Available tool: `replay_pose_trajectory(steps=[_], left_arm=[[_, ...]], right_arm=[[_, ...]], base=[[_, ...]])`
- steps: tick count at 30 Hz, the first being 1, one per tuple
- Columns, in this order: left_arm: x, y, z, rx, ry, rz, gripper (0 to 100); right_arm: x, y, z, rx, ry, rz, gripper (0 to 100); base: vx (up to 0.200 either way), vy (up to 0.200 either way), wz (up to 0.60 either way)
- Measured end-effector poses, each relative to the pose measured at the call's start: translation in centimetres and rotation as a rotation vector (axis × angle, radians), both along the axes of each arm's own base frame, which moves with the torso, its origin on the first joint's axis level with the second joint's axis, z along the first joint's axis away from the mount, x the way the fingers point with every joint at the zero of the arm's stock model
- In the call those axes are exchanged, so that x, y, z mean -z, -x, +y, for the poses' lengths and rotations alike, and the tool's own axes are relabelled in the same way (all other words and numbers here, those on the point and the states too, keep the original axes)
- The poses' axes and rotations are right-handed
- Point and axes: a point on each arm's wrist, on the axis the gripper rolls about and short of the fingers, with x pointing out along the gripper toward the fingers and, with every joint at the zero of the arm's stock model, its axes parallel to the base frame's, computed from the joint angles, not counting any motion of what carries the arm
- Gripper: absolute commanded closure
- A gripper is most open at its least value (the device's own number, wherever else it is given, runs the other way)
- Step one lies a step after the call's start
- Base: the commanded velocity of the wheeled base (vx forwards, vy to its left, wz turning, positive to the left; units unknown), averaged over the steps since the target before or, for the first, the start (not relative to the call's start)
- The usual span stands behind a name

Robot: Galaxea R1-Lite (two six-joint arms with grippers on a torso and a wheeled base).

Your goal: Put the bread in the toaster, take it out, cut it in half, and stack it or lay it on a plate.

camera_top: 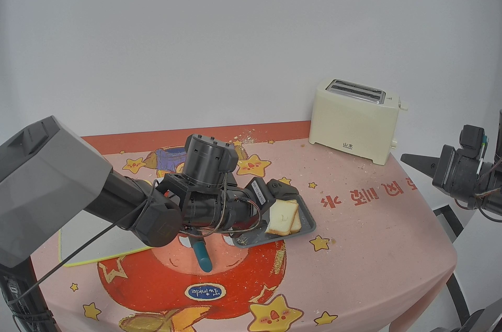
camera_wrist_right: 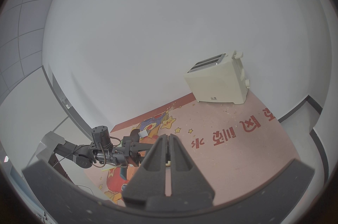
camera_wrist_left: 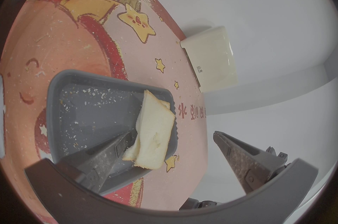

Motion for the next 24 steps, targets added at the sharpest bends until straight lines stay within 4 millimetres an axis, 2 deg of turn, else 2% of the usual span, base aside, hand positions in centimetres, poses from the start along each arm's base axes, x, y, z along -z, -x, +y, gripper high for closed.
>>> replay_pose_trajectory(steps=[15, 24], left_arm=[[-2.2, 0.7, 0.9, -0.03, -0.004, -0.049, 0], [-5.0, 2.8, 2.8, -0.051, -0.051, -0.181, 0]], right_arm=[[-0.1, 0.0, -0.1, 0.003, 0.0, -0.003, 100], [0.1, 0.0, -0.2, -0.001, 0.028, -0.01, 100]], base=[[0.0, 0.0, 0.0], [0.0, 0.0, 0.0]])
